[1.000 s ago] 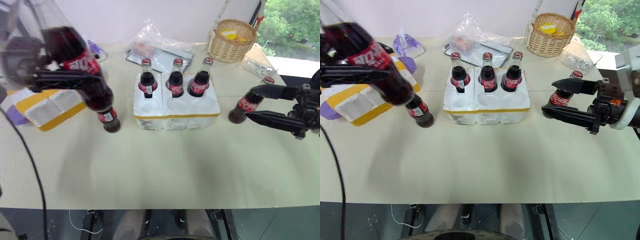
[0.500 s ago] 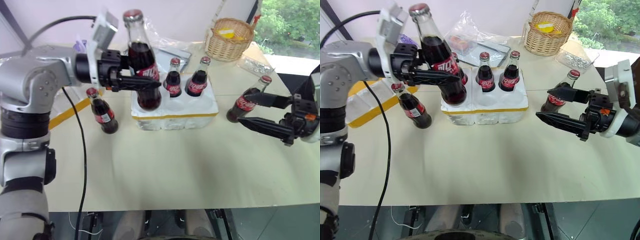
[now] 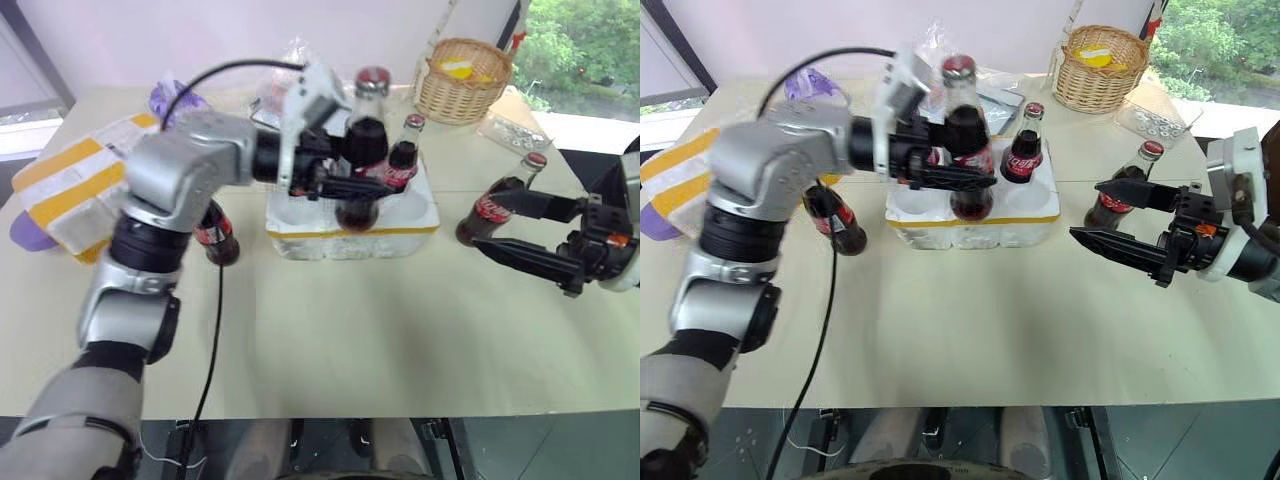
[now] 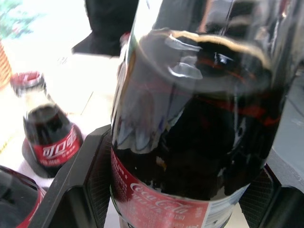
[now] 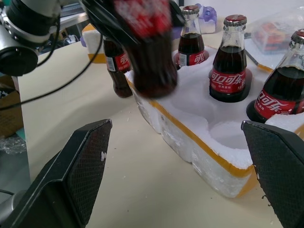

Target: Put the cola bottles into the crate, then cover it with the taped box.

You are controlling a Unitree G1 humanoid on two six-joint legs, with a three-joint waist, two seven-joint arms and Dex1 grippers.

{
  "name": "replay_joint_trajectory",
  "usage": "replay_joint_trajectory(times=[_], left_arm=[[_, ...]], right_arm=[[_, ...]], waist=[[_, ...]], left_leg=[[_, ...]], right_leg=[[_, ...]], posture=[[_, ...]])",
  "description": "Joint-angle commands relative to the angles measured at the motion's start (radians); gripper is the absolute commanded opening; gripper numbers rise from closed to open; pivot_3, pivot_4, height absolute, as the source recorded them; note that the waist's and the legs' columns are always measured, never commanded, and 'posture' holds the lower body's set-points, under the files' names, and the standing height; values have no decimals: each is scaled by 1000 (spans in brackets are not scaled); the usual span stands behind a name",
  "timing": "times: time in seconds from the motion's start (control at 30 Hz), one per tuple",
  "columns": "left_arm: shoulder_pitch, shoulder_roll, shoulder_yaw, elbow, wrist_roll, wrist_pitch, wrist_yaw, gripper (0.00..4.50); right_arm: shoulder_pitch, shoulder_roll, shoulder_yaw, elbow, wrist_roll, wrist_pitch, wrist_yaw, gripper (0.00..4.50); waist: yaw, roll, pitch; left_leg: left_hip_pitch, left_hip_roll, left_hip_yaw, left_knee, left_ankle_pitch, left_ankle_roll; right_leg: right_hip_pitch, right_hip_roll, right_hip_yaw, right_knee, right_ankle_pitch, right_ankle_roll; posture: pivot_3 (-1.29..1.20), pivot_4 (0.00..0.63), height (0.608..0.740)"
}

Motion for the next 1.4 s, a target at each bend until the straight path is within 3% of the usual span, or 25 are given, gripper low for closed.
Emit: replay_joint_trajectory(times=[0.03, 0.3, 0.6, 0.67, 0.73, 1.1, 1.27, 1.4], left_arm=[[-58, -50, 32, 7, 57, -8, 123, 2809], [-76, -164, 81, 80, 129, 56, 360, 2809], [-48, -158, 52, 32, 135, 98, 345, 2809], [-35, -157, 45, 26, 137, 109, 343, 3828], [-20, -154, 38, 16, 140, 117, 339, 4467], [-18, -139, 103, -43, 97, 171, 336, 4467], [-26, -47, 255, -194, -93, 308, 242, 4467], [51, 158, 341, -322, -192, 361, 142, 4467]], right_arm=[[-3, 4, -37, -34, 24, -18, -10, 4500], [18, 5, -43, -40, 19, -24, -20, 4500], [13, -3, -27, -27, -12, -47, -16, 4500], [0, -3, -21, -22, -18, -53, -22, 4500], [-15, -5, -17, -13, -19, -54, -29, 4500], [-42, -12, 8, 16, -45, -64, -7, 4500], [-67, -10, 44, 25, -55, -72, 4, 4500], [-91, -14, 70, 44, -65, -76, 21, 4500]], waist=[[-3, 0, 0], [0, 0, 0], [2, 0, 0], [2, 0, 0], [0, 0, 0], [0, 0, 0], [-6, 1, 0], [-7, 1, -1]], left_leg=[[0, 0, 0, 0, 0, 0], [0, 0, 0, 0, 0, 0], [0, -1, 0, 0, 1, -2], [0, -1, 0, 0, 1, -3], [0, -1, 0, 0, 2, -3], [1, -1, 0, 0, 2, -3], [1, 0, 0, 0, 2, -4], [2, 0, 0, 0, 3, -5]], right_leg=[[0, 0, 0, 0, 0, 0], [0, 1, 0, 0, 0, 1], [-1, 1, 0, 1, 0, 1], [-1, 1, 0, 1, 0, 1], [0, 1, 0, 1, 0, 1], [0, 1, 0, 1, 0, 1], [0, 1, 0, 1, 0, 1], [-1, 2, 0, 3, 0, 0]], posture=[[0, 150, 740], [0, 150, 740], [0, 150, 740], [0, 150, 740], [0, 150, 740], [0, 150, 740], [0, 150, 740], [0, 150, 740]])
